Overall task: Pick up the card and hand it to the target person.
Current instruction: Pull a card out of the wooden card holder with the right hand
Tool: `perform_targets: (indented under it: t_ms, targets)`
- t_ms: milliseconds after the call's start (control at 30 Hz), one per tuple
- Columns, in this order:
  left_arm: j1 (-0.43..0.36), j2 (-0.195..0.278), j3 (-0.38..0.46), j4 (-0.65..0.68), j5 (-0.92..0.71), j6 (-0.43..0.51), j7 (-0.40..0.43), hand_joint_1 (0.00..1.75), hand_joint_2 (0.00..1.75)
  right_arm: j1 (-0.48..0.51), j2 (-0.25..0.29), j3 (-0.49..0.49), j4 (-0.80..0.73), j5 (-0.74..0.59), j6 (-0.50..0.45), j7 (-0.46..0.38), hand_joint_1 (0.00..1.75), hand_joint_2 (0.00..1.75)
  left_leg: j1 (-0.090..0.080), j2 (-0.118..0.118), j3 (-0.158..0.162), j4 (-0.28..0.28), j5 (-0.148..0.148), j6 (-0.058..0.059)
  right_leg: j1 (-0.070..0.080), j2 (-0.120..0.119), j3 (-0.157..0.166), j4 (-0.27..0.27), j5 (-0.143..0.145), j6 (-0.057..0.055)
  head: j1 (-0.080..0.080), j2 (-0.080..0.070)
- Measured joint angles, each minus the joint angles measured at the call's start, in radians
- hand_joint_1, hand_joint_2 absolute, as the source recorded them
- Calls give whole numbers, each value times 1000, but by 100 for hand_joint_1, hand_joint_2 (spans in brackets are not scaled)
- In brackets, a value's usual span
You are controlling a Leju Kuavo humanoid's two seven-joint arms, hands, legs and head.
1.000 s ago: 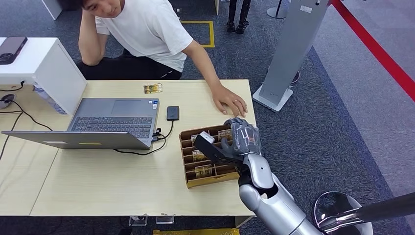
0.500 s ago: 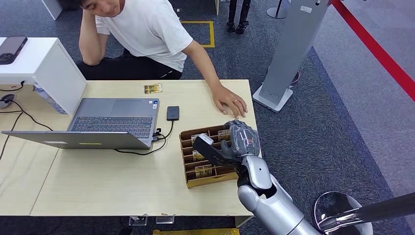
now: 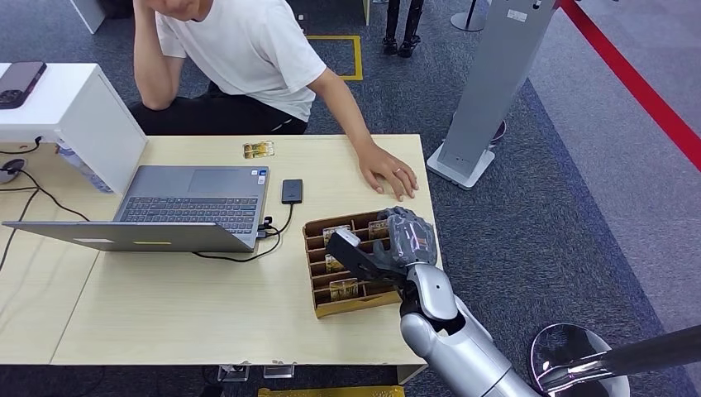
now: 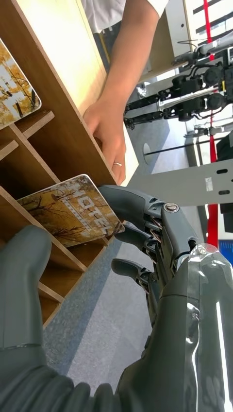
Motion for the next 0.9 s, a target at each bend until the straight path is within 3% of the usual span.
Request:
perform_targets:
  t_ms: [467,567,733,900]
  targets:
    - [-1,0,0,0,0,0,0,0,175,-2,1,0,5,-1,0,0,81,175,0,0,0,0,0,0,0,0,0,0,0,0,0,0]
    - [-1,0,0,0,0,0,0,0,175,-2,1,0,5,-1,0,0,97,175,0,0,0,0,0,0,0,0,0,0,0,0,0,0]
    - [-1,0,0,0,0,0,0,0,175,-5,1,0,7,-4,-2,0,149,175,0,0,0,0,0,0,0,0,0,0,0,0,0,0]
    - [-4,0,0,0,-1,-1,3,0,175,-11,1,0,9,-6,-6,-5,161,175,0,0,0,0,0,0,0,0,0,0,0,0,0,0]
